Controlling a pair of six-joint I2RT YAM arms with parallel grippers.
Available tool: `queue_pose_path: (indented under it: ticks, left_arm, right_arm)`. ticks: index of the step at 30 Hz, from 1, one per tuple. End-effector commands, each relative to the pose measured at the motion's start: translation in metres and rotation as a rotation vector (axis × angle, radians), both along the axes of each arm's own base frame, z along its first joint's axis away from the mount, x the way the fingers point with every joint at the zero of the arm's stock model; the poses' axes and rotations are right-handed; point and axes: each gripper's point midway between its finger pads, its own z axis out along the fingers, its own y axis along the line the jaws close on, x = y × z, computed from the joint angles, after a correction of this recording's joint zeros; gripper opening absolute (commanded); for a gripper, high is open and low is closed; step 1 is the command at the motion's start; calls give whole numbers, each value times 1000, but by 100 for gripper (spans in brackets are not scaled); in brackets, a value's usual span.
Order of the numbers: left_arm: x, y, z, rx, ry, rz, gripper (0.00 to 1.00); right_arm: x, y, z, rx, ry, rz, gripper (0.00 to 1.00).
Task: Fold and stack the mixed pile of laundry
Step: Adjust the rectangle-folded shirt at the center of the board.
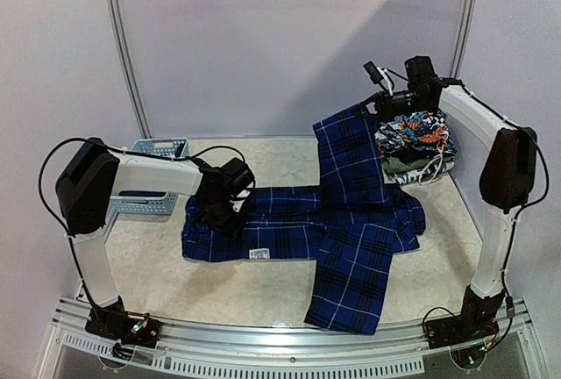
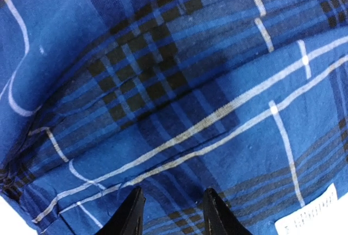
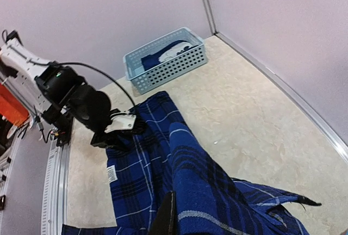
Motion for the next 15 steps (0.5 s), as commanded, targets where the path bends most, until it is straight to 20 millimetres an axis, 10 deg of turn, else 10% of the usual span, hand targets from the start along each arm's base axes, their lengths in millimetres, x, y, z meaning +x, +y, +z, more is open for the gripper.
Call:
queue_pose_path:
  ticks: [1, 10, 15]
  left_arm:
    - [2, 3, 25, -26, -29, -15, 40]
    - [2, -14, 102, -282, -174, -11, 50]
    - [18, -30, 142, -379, -267, -9, 59]
  right_arm:
    - [-65, 33, -49, -96, 49, 192, 5]
    - [-189, 54, -109, -340, 119, 548, 13]
    - [-221, 24, -115, -420, 194, 663, 54]
